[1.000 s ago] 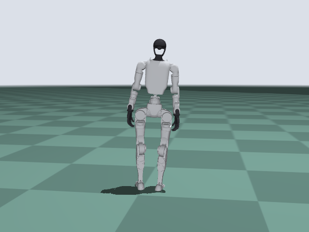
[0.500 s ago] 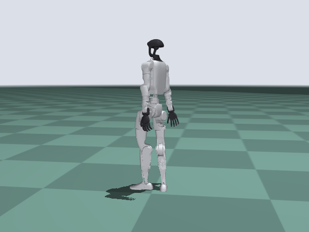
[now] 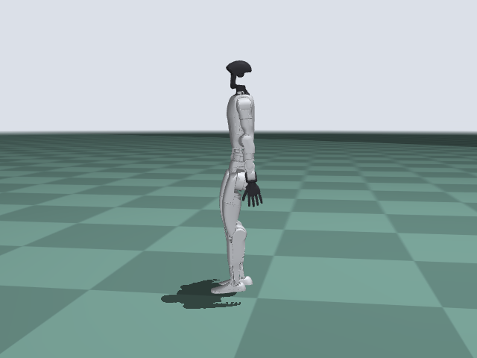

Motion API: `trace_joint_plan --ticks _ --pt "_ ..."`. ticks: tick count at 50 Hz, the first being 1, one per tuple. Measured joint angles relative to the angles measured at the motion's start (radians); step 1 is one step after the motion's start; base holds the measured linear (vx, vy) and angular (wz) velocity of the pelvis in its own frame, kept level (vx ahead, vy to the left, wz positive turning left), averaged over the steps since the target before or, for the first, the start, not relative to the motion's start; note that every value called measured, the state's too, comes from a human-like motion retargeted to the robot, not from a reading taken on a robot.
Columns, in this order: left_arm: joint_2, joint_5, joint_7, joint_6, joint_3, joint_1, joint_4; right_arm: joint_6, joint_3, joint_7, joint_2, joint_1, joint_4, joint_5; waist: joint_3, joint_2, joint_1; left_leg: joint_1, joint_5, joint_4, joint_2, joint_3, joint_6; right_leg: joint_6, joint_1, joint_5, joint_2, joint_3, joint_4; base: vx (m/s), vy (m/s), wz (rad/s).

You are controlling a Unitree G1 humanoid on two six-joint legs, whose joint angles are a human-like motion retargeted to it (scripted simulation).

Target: Upper body actions

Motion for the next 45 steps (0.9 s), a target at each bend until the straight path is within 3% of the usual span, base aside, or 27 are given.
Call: trace_joint_plan --ticks 2,3,5,10,18,22,25,29,35,37,38,40,45 --pt "-0.006 -0.019 -0.015 0.005 0.009 0.004 0.009 0.002 -0.011 0.006 0.005 -0.002 0.007 -0.016 -0.020 -0.013 0.011 -0.016 -0.005 0.009 -0.016 -0.039 -0.003 -0.011 0.007 -0.004 -0.037 -0.172 -0.017 0.10 -0.07 0.60" --pt "-0.009 -0.025 -0.011 0.007 0.015 -0.002 0.017 0.005 -0.018 0.009 0.006 -0.009 0.009 -0.016 -0.019 -0.016 0.029 -0.019 -0.007 0.011 -0.016 -0.038 -0.005 0.005 0.003 0.000 -0.046 -0.142 -0.013 0.01 -0.08 0.17" --pt "-0.015 -0.040 0.013 0.002 0.018 -0.004 0.028 0.000 -0.023 0.010 0.006 -0.015 0.009 -0.006 -0.015 -0.014 0.047 -0.020 -0.010 0.012 -0.011 -0.035 -0.007 0.003 0.022 -0.004 -0.063 -0.234 -0.024 0.00 -0.07 0.09" --pt "0.007 0.065 0.010 -0.010 -0.064 0.011 0.007 -0.015 -0.015 -0.005 -0.002 -0.002 0.025 -0.024 -0.027 -0.006 -0.006 -0.024 -0.021 0.012 -0.009 -0.048 -0.004 0.010 0.019 0.002 -0.061 -0.234 -0.018 0.07 0.00 0.20" --pt "0.010 0.142 0.002 -0.030 -0.152 -0.024 -0.037 -0.009 -0.023 -0.026 -0.007 0.023 0.059 0.017 0.012 0.015 -0.022 -0.017 -0.051 -0.012 0.029 0.121 0.006 0.002 -0.028 0.033 -0.046 -0.216 -0.029 -0.15 -0.03 -1.00" --pt "0.020 0.129 -0.014 -0.028 -0.161 -0.034 -0.040 -0.003 -0.026 -0.018 -0.008 0.028 0.083 0.052 0.015 0.021 -0.018 -0.016 -0.084 -0.026 0.057 0.253 0.006 0.033 0.039 -0.033 -0.087 -0.590 -0.075 -0.29 -0.11 -2.22" --pt "0.030 0.130 -0.013 -0.020 -0.152 -0.027 -0.026 -0.003 -0.023 -0.018 -0.015 0.028 0.088 0.052 0.004 0.020 -0.013 -0.008 -0.114 -0.033 0.077 0.352 -0.004 0.037 0.074 -0.028 -0.089 -0.784 -0.095 -0.27 -0.12 -2.56" --pt "0.041 0.129 -0.015 -0.012 -0.130 0.000 0.001 -0.004 -0.017 -0.022 -0.030 0.017 0.085 0.036 -0.007 0.026 -0.029 0.020 -0.155 -0.035 0.105 0.478 -0.032 0.026 0.107 0.003 -0.079 -0.903 -0.093 -0.25 -0.11 -2.71" --pt "0.038 0.145 -0.010 0.024 -0.083 0.030 0.043 -0.004 -0.047 -0.017 -0.043 -0.008 0.096 0.069 -0.040 0.041 -0.067 0.049 -0.184 -0.026 0.131 0.618 -0.087 0.003 0.137 0.087 -0.059 -0.918 -0.091 -0.25 -0.18 -2.31" --pt "0.032 0.117 -0.020 0.035 -0.070 0.036 0.048 -0.002 -0.063 -0.024 -0.046 -0.005 0.105 0.090 -0.057 0.031 -0.082 0.056 -0.182 -0.017 0.119 0.667 -0.106 0.078 0.142 0.077 -0.056 -0.900 -0.119 -0.16 -0.15 -1.78" --pt "0.030 0.095 -0.028 0.042 -0.062 0.035 0.048 -0.001 -0.071 -0.027 -0.047 -0.006 0.117 0.102 -0.059 0.030 -0.090 0.068 -0.177 -0.013 0.121 0.687 -0.118 0.045 0.141 0.076 -0.040 -0.894 -0.141 -0.16 -0.21 -1.73" --pt "0.026 0.048 -0.043 0.061 -0.037 0.025 0.045 0.005 -0.088 -0.026 -0.046 -0.009 0.148 0.119 -0.065 0.033 -0.080 0.092 -0.161 -0.002 0.138 0.751 -0.149 0.019 0.093 0.088 -0.038 -0.697 -0.132 -0.16 -0.29 -1.71" --pt "0.004 -0.016 -0.014 0.022 -0.020 -0.002 -0.019 0.027 -0.108 -0.022 -0.047 0.010 0.207 0.153 -0.054 0.024 -0.134 0.135 -0.046 0.087 0.204 0.781 -0.177 -0.022 0.099 0.093 -0.032 -0.659 -0.160 -0.11 -0.25 -0.89"
